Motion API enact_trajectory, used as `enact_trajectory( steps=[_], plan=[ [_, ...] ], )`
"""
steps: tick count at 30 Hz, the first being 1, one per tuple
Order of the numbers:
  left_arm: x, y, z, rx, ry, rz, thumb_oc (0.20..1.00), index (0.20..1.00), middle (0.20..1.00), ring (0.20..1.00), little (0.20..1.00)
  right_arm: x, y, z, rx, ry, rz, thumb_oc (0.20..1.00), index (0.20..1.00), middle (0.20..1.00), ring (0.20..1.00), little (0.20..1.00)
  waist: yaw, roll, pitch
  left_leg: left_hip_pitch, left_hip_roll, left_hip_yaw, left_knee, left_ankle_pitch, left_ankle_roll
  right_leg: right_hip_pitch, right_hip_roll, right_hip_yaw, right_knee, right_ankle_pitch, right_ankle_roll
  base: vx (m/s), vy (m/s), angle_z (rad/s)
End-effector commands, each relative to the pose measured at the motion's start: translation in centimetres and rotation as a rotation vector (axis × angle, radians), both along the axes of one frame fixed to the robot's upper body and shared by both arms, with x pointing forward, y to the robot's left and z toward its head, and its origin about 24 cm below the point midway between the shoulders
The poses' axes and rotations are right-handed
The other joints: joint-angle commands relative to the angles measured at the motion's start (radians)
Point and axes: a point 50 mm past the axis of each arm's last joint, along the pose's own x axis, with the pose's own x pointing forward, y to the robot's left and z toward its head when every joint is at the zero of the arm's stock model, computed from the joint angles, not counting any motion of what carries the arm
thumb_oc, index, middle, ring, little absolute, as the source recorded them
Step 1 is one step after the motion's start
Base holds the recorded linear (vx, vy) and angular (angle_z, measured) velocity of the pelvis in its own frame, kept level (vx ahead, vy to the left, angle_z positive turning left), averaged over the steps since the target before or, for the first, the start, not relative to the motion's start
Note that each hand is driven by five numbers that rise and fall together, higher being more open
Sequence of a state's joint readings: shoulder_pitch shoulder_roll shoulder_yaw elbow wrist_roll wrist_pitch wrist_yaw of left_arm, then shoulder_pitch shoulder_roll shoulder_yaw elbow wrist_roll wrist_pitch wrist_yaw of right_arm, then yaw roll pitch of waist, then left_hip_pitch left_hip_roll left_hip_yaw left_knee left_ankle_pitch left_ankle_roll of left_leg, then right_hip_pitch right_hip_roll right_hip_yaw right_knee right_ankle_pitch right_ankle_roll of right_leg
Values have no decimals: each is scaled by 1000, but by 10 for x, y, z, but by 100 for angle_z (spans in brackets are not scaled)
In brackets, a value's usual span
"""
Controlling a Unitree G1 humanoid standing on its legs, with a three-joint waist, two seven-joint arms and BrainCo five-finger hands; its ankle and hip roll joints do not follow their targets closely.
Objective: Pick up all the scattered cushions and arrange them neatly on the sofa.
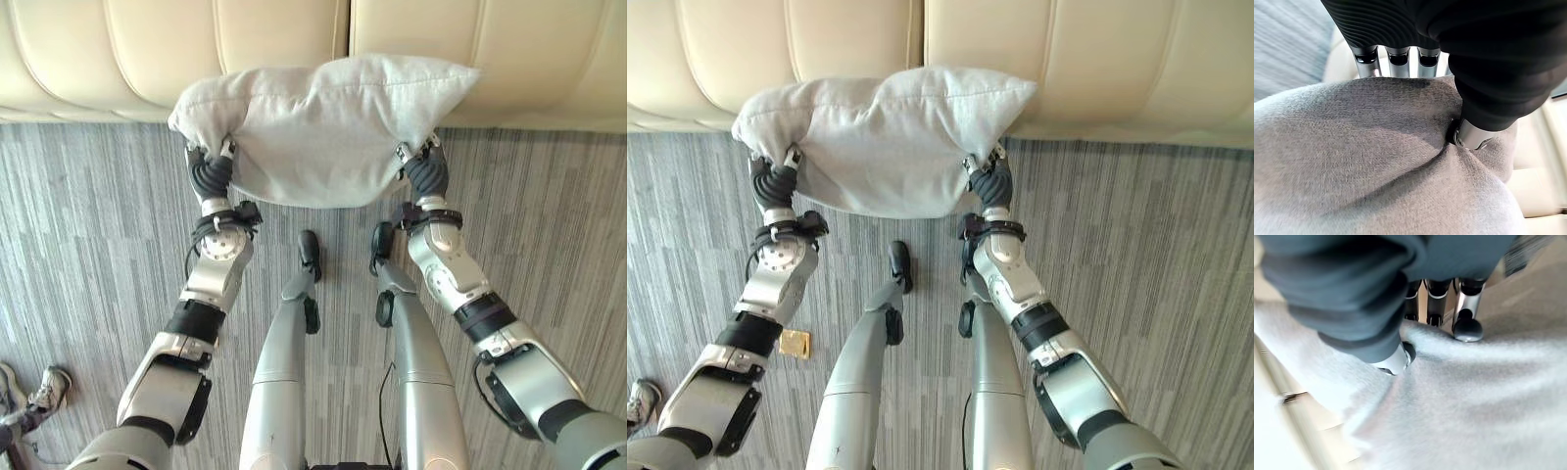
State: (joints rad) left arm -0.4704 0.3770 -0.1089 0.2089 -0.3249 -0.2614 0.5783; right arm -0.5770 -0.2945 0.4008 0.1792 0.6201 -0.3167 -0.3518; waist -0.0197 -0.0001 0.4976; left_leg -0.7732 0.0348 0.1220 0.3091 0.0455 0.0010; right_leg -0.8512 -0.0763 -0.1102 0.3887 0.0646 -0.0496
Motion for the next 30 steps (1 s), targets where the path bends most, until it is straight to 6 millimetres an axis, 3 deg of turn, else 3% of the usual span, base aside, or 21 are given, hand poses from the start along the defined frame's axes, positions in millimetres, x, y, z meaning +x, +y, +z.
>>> enact_trajectory(
  steps=[1, 3, 12, 15, 17, 24, 30],
  plan=[
    [-2, -19, 22, 147, -149, -102, 200, 200, 200, 200, 200, -21, 40, 29, 21, -223, 220, 200, 200, 200, 200, 200, -1, -4, -150, 54, 1, -68, -28, -107, -50, 76, -17, 57, -43, -105, 126, 101, -16, -9],
    [-21, -22, -5, 172, -83, -167, 200, 200, 200, 200, 200, -40, 28, 5, -14, -185, 229, 200, 200, 200, 200, 200, -7, -20, -172, 241, 5, -54, -98, -102, -55, 266, -20, 43, -124, -98, 131, 154, 0, -2],
    [-46, -24, -38, 257, 42, -267, 200, 200, 200, 200, 200, -64, -8, -26, -119, -98, 160, 200, 200, 200, 200, 200, -34, -38, -273, 532, 22, -20, -220, -93, -61, 571, -11, 38, -267, -94, 148, 159, 11, -5],
    [-53, -20, -41, 259, 55, -274, 200, 200, 200, 200, 200, -69, -16, -34, -125, -62, 159, 200, 200, 200, 200, 200, -42, -40, -308, 569, 20, -14, -240, -89, -58, 606, -5, 43, -290, -90, 149, 171, 25, -9],
    [-60, -19, -46, 250, 81, -290, 200, 200, 200, 200, 200, -78, -28, -52, -112, 23, 144, 200, 200, 200, 200, 200, -53, -42, -353, 644, 19, 0, -271, -102, -52, 671, 1, 54, -315, -96, 154, 203, 33, -19],
    [-66, -25, -51, 229, 102, -340, 200, 200, 200, 200, 200, -81, -37, -65, -101, 93, 133, 200, 200, 200, 200, 200, -61, -52, -370, 678, 11, 19, -261, -132, -39, 714, -6, 84, -332, -91, 169, 89, 61, -17],
    [-69, -31, -55, 250, 129, -411, 200, 200, 200, 200, 200, -81, -32, -65, -96, 93, 159, 200, 200, 200, 200, 200, -55, -85, -370, 645, -1, 37, -210, -174, -6, 699, -19, 119, -311, -66, 201, 32, 109, -13]
  ],
)
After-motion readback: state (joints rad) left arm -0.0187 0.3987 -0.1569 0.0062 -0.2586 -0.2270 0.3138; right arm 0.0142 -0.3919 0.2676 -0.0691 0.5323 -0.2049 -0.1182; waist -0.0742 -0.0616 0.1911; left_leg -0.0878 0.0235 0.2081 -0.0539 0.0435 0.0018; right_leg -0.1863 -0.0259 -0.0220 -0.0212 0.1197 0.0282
